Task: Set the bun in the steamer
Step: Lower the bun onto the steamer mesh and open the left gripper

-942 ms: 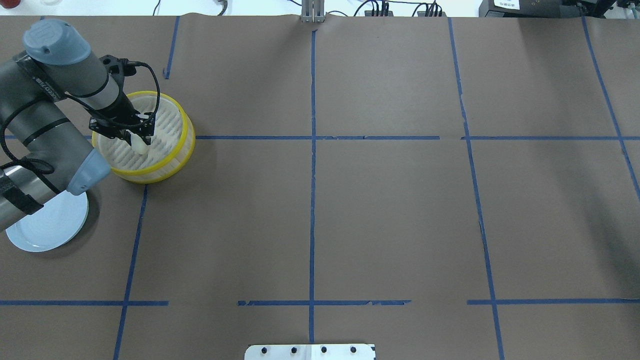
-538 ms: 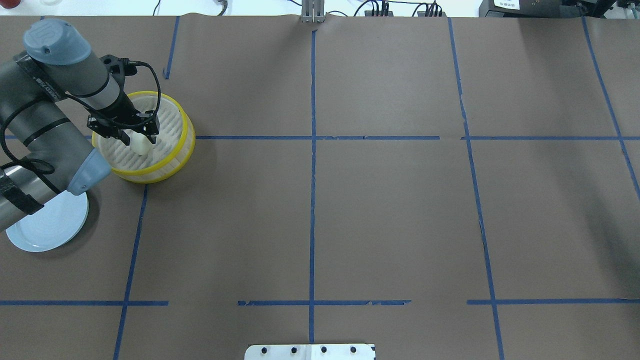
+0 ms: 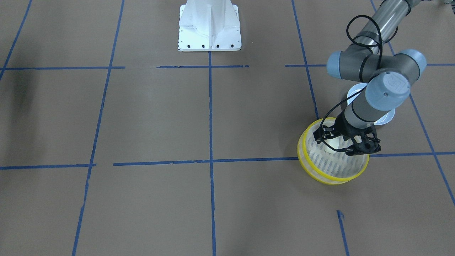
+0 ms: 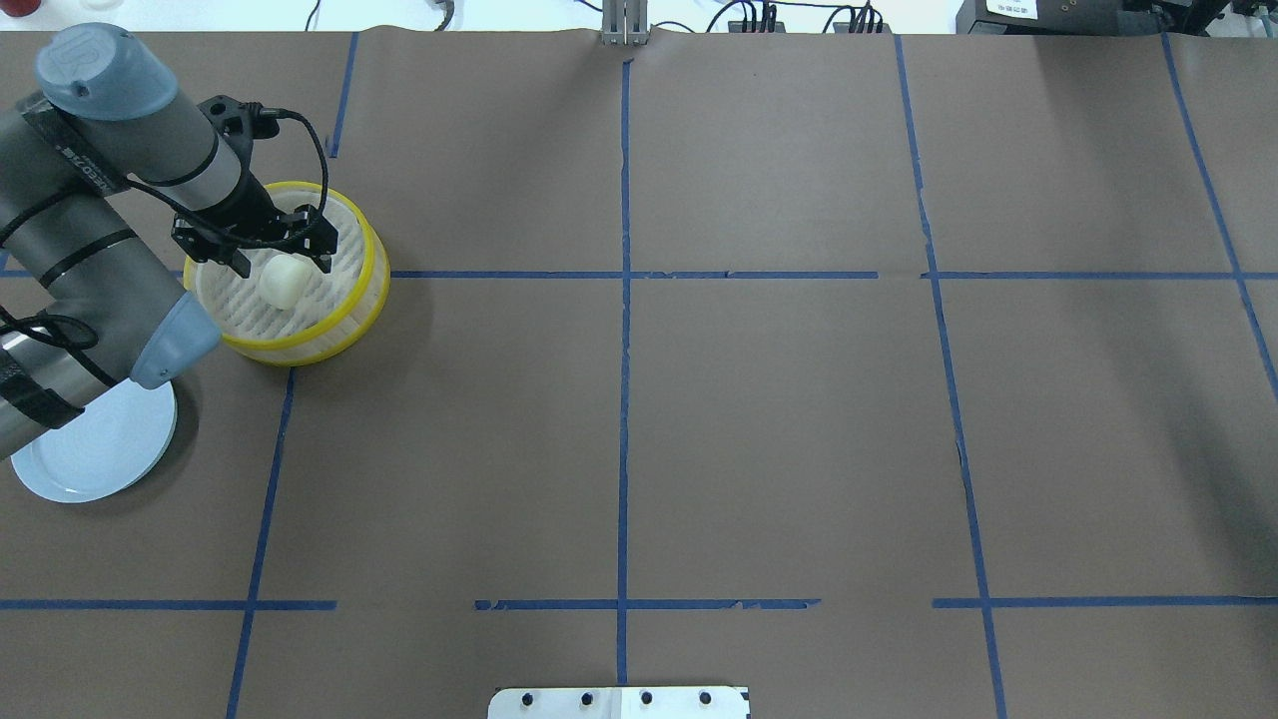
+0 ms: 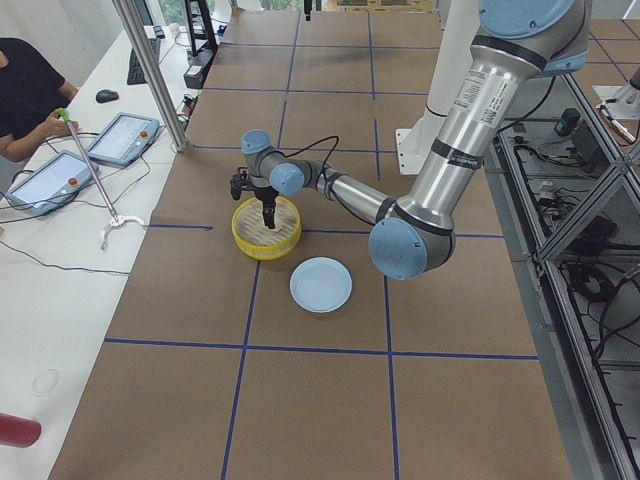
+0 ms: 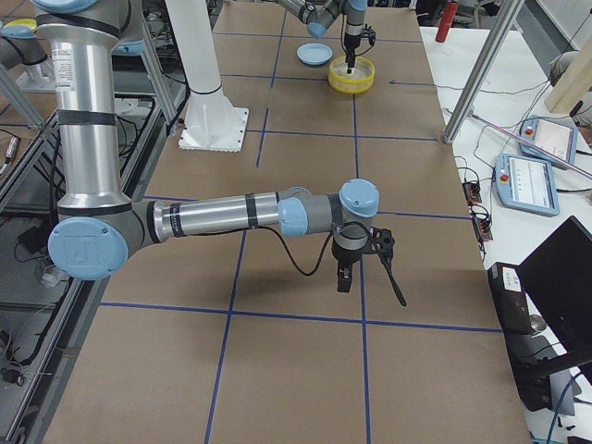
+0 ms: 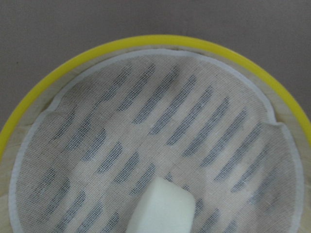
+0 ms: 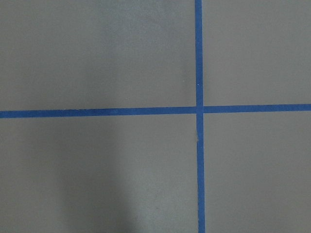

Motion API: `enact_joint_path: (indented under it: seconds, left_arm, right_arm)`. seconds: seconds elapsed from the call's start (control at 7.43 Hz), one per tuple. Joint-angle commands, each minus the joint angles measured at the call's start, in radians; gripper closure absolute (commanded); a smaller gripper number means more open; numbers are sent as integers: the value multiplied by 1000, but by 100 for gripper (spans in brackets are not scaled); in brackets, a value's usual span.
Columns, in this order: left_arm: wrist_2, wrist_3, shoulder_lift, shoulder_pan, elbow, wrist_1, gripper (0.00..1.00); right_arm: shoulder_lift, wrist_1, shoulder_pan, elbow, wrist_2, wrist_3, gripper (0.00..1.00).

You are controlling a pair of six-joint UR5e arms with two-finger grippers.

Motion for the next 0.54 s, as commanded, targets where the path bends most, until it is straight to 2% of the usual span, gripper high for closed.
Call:
enact_joint_path:
  seconds: [0.0, 0.27, 0.4]
  left_arm:
    - [-3, 1, 4, -39, -107, 17, 0]
    - [-4, 64, 38, -125, -230, 141, 0]
    - [-7, 172, 41, -191, -285, 216, 0]
  right_arm:
    - [0, 0, 0, 0, 0, 0, 0]
    - [0, 0, 0, 0, 0, 0, 0]
    - [0, 0, 0, 0, 0, 0, 0]
